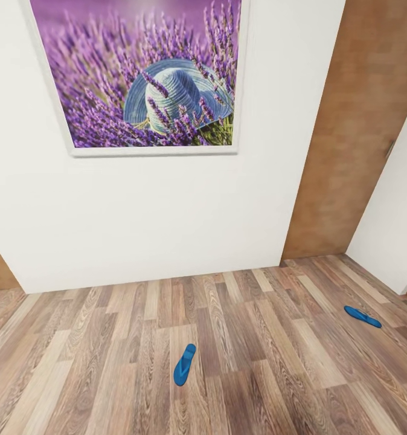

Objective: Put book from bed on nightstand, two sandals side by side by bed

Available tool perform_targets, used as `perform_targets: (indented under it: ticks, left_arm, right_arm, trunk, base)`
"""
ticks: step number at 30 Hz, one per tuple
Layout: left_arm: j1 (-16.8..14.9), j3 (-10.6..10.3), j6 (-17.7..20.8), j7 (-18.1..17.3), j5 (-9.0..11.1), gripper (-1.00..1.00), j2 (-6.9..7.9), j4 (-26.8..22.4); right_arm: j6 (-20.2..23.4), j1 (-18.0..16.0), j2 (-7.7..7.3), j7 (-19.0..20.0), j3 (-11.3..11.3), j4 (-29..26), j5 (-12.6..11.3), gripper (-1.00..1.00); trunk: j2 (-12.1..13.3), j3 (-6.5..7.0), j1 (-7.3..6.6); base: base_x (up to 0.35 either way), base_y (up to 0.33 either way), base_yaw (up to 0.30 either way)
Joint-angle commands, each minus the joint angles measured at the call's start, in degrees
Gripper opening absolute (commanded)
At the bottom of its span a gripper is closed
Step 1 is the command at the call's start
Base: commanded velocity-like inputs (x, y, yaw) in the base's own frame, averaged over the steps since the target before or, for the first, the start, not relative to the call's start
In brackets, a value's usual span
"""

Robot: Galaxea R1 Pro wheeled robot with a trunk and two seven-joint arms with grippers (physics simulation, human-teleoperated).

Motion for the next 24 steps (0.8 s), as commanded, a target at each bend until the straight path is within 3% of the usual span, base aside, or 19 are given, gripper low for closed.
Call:
perform_targets:
  ticks: [1,24]
  left_arm:
    - [0.0,0.0,-0.2,0.0,0.0,1.0,0.0,0.0]
    - [0.0,0.0,-0.2,0.0,0.0,1.0,0.0,0.0]
  right_arm:
    - [0.0,0.0,0.0,0.1,0.0,0.0,0.0,1.0]
    - [0.0,0.0,0.0,0.1,-0.1,0.0,-0.2,1.0]
  trunk:
    - [0.0,-0.05,0.0]
    - [0.0,-0.05,0.0]
  base:
    - [0.003,0.0,0.0]
    - [0.001,0.0,0.0]
